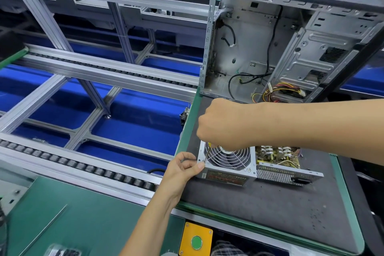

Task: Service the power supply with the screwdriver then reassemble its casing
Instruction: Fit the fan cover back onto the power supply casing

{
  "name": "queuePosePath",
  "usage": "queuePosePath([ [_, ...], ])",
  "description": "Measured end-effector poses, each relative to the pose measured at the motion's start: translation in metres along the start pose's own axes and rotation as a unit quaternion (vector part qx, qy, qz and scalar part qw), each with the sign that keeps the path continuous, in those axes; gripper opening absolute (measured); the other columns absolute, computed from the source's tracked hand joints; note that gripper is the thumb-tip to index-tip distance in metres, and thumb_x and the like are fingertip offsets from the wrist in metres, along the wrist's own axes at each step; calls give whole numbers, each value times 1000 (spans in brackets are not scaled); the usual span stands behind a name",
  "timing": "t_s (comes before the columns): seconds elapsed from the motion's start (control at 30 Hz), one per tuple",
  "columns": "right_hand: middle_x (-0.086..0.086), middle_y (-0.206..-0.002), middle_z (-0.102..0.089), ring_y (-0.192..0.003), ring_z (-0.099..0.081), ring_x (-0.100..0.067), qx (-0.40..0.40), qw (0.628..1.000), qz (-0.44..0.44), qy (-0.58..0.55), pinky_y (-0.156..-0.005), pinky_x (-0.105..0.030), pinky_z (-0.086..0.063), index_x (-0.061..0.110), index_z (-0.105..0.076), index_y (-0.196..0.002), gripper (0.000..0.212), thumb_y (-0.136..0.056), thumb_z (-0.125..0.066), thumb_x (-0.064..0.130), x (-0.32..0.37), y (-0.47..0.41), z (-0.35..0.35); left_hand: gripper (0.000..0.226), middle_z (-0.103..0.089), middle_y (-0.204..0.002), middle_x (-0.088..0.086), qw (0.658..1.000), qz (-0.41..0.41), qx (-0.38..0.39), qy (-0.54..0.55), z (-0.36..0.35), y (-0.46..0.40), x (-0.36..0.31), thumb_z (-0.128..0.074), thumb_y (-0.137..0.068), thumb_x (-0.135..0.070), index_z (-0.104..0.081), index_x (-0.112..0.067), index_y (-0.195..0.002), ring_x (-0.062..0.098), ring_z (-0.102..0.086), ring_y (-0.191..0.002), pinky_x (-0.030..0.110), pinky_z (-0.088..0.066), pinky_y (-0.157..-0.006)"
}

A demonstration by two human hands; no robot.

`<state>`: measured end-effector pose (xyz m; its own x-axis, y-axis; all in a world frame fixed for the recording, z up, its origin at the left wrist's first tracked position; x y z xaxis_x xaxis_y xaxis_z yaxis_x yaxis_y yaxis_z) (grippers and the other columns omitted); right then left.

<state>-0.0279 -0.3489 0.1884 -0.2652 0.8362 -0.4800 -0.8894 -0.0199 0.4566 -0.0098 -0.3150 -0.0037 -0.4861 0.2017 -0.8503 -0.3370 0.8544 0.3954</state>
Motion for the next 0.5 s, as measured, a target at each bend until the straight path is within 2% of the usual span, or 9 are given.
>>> queuePosePath([
  [0.1, 0, -62, -32, -57, -38, -23, 27, 999, -4, -38, -48, -26, -26, 13, -34, -70, 34, -97, -46, 28, 2, -1, -6, 45, -66, -71, 3, 1000, 1, -3, -3, 0, 1, -1, -81, -64, -21, -56, -10, -99, 15, -62, -77, 31, -43, -88],
  [0.2, -2, -75, -48, -58, -35, -21, 60, 994, -4, -95, -56, -30, -35, 11, -47, -92, 25, -100, -39, 34, 3, 3, -13, 46, -66, -74, 5, 1000, 4, -5, -10, 0, 1, -2, -80, -63, -22, -56, -10, -100, 16, -62, -79, 31, -44, -87],
  [0.27, -2, -74, -47, -53, -31, -16, 77, 990, -12, -117, -47, -29, -28, 9, -46, -104, 30, -96, -48, 38, -1, 6, -17, 47, -66, -80, 10, 1000, 8, -4, -12, 0, 2, -2, -80, -63, -21, -56, -9, -102, 20, -62, -84, 33, -44, -89],
  [0.33, -4, -82, -47, -52, -31, -13, 77, 991, -1, -110, -43, -28, -20, 6, -44, -109, 32, -90, -58, 28, -1, 8, -16, 50, -65, -90, 18, 1000, 14, -2, -13, -1, 2, -2, -79, -64, -20, -57, -8, -107, 24, -61, -90, 37, -44, -95],
  [0.4, -5, -91, -41, -55, -39, -17, 42, 997, 27, -64, -42, -28, -19, 8, -49, -105, 19, -87, -54, 11, 3, 8, -7, 52, -62, -96, 21, 1000, 19, 0, -6, -2, 3, -2, -78, -65, -18, -57, -7, -111, 25, -62, -92, 37, -43, -99],
  [0.47, -6, -85, -36, -64, -48, -23, 11, 999, 53, 3, -42, -29, -17, 8, -49, -89, 8, -83, -52, 4, 9, 10, -1, 53, -62, -99, 23, 1000, 23, 4, -3, -2, 3, -2, -77, -67, -16, -59, -4, -116, 24, -62, -94, 37, -44, -101],
  [0.5, -6, -82, -36, -67, -50, -24, -2, 997, 67, 36, -43, -28, -15, 9, -44, -78, 12, -81, -52, 2, 13, 12, 2, 55, -62, -101, 24, 1000, 24, 7, -4, -2, 3, -1, -77, -68, -15, -59, -2, -118, 26, -62, -96, 38, -43, -102],
])
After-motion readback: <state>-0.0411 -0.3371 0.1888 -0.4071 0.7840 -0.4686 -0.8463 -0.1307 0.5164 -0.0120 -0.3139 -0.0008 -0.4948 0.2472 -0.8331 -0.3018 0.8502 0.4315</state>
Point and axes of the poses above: each hand's wrist, its own y-axis away from the middle knuckle, its own z-axis out of the back of the hand, x = y × z, the point moved 10 cm from there along -y, towards the middle knuckle
